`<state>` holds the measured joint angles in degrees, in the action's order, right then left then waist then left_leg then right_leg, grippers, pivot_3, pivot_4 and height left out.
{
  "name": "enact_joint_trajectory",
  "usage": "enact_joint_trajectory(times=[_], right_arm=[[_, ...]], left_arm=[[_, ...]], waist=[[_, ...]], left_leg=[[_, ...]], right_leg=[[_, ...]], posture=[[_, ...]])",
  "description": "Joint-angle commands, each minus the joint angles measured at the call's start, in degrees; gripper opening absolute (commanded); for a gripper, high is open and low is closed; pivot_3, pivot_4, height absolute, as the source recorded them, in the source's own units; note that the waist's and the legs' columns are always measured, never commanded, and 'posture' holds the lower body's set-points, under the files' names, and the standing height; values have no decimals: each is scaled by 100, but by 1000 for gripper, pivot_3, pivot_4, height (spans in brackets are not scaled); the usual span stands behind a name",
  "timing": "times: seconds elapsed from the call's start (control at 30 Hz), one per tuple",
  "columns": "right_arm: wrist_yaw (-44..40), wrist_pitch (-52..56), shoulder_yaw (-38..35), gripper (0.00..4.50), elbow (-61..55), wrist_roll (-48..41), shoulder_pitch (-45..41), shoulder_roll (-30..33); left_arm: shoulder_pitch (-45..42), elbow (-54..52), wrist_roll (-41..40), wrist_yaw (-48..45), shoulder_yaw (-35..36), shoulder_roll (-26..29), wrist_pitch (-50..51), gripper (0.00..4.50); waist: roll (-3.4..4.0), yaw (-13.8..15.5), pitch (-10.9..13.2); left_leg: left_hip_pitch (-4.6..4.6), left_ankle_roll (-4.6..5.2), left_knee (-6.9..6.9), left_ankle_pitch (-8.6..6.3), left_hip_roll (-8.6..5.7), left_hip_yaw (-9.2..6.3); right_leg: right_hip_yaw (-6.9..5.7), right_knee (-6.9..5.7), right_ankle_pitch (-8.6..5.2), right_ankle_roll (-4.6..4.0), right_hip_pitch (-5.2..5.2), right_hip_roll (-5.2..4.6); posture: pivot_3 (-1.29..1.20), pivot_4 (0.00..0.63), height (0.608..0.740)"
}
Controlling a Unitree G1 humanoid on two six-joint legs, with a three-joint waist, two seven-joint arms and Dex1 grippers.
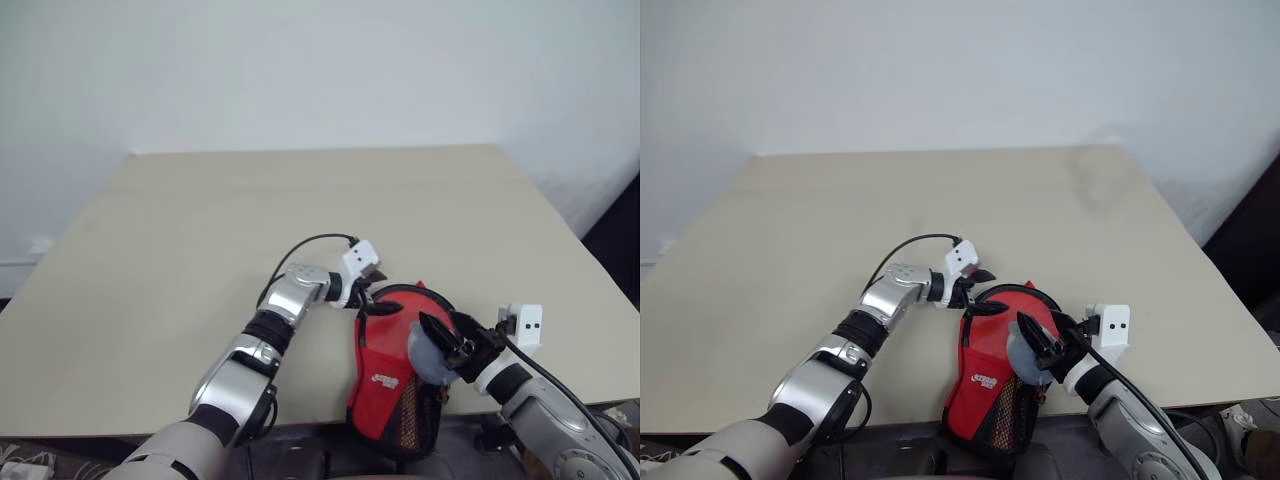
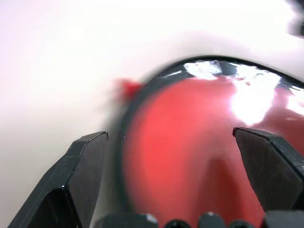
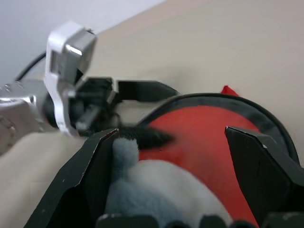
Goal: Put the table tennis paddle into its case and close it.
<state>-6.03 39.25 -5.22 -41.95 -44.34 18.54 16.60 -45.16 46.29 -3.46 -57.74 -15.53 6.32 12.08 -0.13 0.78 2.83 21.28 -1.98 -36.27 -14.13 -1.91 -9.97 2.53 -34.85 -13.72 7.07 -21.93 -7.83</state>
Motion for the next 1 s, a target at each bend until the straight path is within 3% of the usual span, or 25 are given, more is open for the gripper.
enact_joint_trajectory(times=[0.03,0.23,0.37,0.47,1.0], right_arm=[[44,-231,-25,3856,-80,118,-116,-112],[222,-565,-127,3856,-74,216,-417,-511],[-477,-1290,-712,3856,-763,-408,1106,-773],[-675,-1557,-711,3856,-793,-342,1345,-759],[-1337,-2219,-933,3856,1500,579,-696,-49]], left_arm=[[-292,69,-174,-122,296,51,-88,4500],[-414,16,-416,-290,671,158,84,4500],[-471,-142,-651,-470,911,282,381,4500],[-494,-287,-880,-604,1123,440,816,4500],[948,-2822,-1247,-899,1306,2295,1992,4500]], waist=[[1,2,-1],[0,-7,6],[11,66,4],[17,80,3],[25,-91,38]], left_leg=[[16,0,5,1,-2,-7],[35,1,4,4,-11,-3],[32,-5,4,12,-11,-19],[28,-4,20,11,-10,-18],[-18,-16,1,31,-7,4]], right_leg=[[-1,-1,3,-5,-16,1],[6,1,14,-21,-34,-1],[-2,-10,14,-24,-28,0],[-1,-10,11,-27,-31,1],[21,-79,19,-51,-25,4]], posture=[[0,0,740],[0,0,740],[0,0,740],[0,0,740],[0,0,740]])
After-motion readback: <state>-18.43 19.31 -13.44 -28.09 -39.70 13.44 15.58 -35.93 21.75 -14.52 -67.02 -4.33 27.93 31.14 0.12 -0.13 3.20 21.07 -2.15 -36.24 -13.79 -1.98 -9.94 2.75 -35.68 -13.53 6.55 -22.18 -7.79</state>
